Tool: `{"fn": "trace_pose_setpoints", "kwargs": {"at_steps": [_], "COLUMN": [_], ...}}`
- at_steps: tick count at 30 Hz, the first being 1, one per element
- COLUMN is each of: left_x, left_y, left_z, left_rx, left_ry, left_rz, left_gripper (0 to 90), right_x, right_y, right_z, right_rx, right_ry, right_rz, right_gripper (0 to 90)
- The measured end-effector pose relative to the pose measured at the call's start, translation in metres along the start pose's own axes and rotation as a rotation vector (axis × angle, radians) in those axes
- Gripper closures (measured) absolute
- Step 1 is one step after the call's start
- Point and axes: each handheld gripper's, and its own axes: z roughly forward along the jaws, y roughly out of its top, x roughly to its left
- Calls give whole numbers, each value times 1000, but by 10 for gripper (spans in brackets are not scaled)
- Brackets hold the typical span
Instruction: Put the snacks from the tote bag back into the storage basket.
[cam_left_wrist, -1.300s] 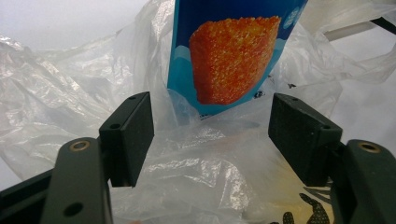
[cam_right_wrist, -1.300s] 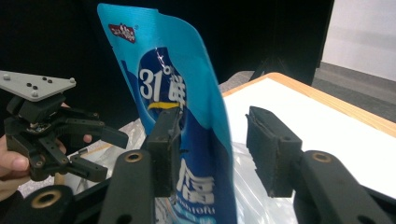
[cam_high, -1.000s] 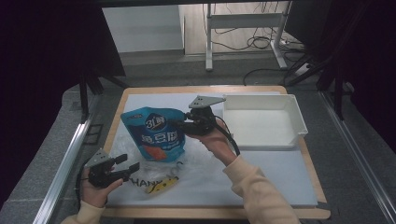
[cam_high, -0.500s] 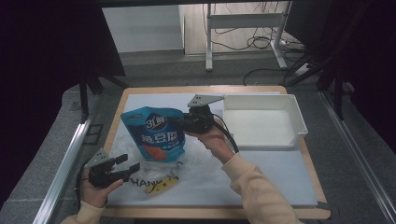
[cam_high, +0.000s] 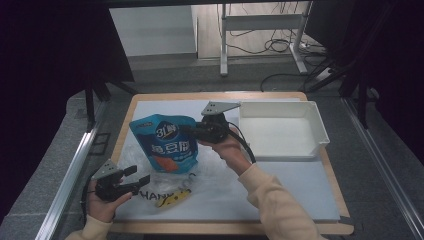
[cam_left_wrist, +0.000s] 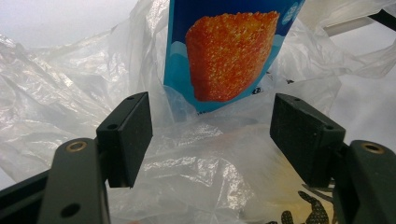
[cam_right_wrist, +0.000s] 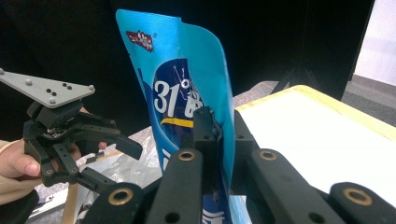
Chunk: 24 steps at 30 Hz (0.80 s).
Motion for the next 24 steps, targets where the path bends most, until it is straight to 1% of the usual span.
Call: {"fn": "trace_pose_setpoints", "kwargs": {"at_steps": [8,13,19,24], "left_x": [0,0,-1,-1], "left_y": [0,0,0,0], "left_z": [0,0,1,1], "left_rx": [3,6,8,9], "left_ry": [-1,-2,-4,-3], "left_rz": [1,1,2,2], "left_gripper": [299,299,300,299], "right_x": [1,3,6,9], "right_y": [0,-1,-1,0], "right_z": [0,1,1,3], "right_rx": [-3,-12,-24,-37], "right_ry": [-5,-6,-7,8], "right_rz": [9,-4,-3,-18], "right_gripper": [867,870,874,876]}}
